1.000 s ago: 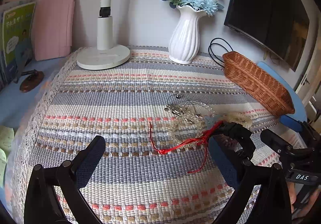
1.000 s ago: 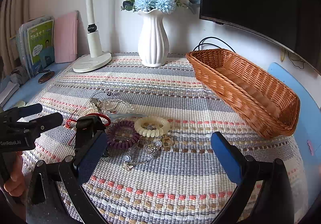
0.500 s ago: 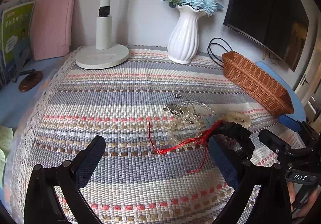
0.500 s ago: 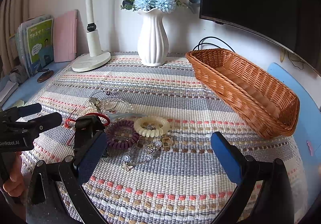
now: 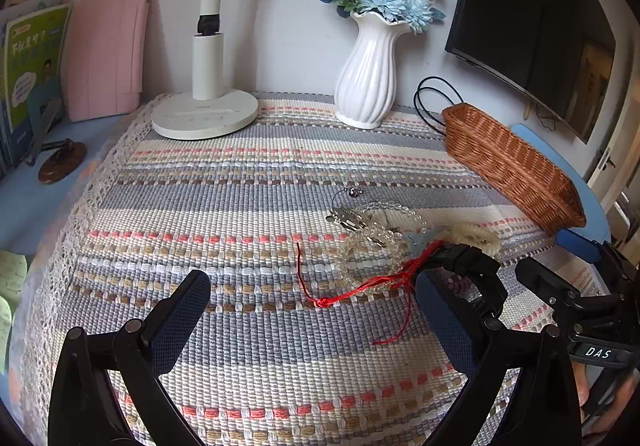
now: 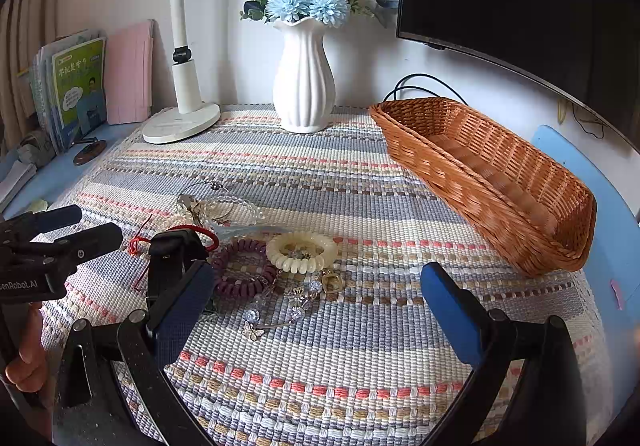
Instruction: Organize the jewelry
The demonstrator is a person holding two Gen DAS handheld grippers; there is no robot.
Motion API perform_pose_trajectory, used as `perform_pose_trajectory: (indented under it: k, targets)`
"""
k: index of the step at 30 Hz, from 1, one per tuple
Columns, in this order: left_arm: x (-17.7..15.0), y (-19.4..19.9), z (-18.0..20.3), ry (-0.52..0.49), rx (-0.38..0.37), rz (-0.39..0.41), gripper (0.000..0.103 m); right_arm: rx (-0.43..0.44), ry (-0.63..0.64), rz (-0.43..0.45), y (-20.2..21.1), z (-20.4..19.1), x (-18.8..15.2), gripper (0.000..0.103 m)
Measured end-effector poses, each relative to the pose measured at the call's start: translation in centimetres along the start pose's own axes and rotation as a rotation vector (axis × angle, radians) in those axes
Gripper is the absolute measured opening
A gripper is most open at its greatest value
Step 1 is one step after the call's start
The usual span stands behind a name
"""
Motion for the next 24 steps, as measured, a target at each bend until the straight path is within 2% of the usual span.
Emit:
perform_pose_trajectory:
  k: [24]
  targets:
    - [0.09,0.18,-0.13,0.002,-0.001,0.011,0.102,-0.004,0.000,-0.004,0.10,0.06,0.05,0.103]
Point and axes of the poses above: each gripper's, at about its wrist camera, not at the fingertips, and y roughly against the way its jaws point, z to its right, x to its top, the point moved 7 cm from there along -y, roughly the way its jaws point, and after that the axes turned 7 degrees about z, right-handed, at the moved point
